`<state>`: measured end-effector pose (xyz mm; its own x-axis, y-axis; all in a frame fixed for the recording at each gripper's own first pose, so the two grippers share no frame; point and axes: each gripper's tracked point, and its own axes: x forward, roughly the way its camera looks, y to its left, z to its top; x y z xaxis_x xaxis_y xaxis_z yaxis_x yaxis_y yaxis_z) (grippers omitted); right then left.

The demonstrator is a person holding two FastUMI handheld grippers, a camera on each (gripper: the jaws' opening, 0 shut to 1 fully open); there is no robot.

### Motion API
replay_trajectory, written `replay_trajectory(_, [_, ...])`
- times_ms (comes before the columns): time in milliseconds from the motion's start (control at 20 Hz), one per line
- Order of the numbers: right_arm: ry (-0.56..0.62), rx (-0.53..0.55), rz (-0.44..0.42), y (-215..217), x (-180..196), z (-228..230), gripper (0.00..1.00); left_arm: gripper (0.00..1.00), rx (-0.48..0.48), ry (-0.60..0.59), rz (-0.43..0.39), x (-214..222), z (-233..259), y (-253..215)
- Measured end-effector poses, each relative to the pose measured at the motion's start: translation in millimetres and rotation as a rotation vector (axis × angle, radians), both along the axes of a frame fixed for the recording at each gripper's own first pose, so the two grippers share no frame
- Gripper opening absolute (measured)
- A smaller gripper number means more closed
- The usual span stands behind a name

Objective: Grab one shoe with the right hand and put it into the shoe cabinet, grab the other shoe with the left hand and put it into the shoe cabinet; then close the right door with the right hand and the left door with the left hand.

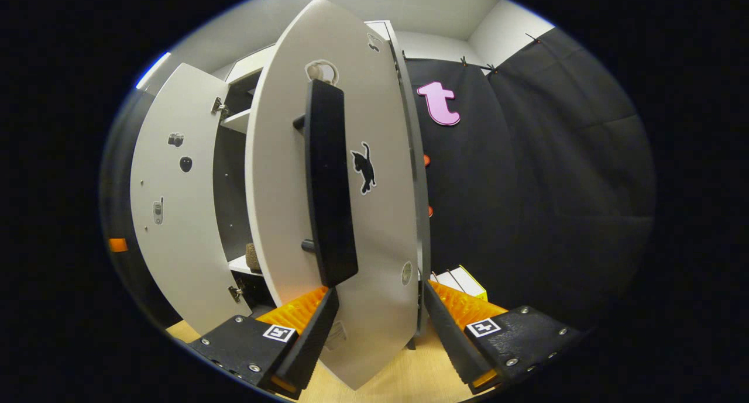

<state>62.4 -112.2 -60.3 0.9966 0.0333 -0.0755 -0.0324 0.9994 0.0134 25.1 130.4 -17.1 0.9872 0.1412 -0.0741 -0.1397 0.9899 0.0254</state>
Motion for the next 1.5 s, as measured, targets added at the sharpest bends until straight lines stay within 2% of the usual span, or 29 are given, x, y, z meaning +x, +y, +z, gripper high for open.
replay_trajectory(200, [-0.003,0.047,0.036,28,31,-5,0.91,0.97,-0.005,0.017,0.017,5,-7,10])
replay_trajectory(350, [-0.003,0.041,0.051,48,64,-9,0.92,0.99,-0.005,0.025,0.03,7,-10,16])
replay_trajectory(400, [0.005,0.034,0.056,52,72,-11,0.92,0.97,-0.006,0.028,0.034,8,-10,19])
replay_trajectory(550, [-0.008,0.007,0.047,51,74,-8,0.91,0.97,-0.008,0.031,0.037,10,-12,25])
replay_trajectory(700, [-0.004,0.024,0.041,53,80,-10,0.91,0.97,-0.005,0.033,0.033,17,-21,28])
replay_trajectory(950, [0.003,0.025,0.013,54,82,-9,0.91,0.95,-0.001,0.047,0.001,40,-33,19])
replay_trajectory(1500, [0.01,-0.026,-0.029,55,81,-6,0.91,0.97,-0.015,0.037,-0.059,76,-36,11])
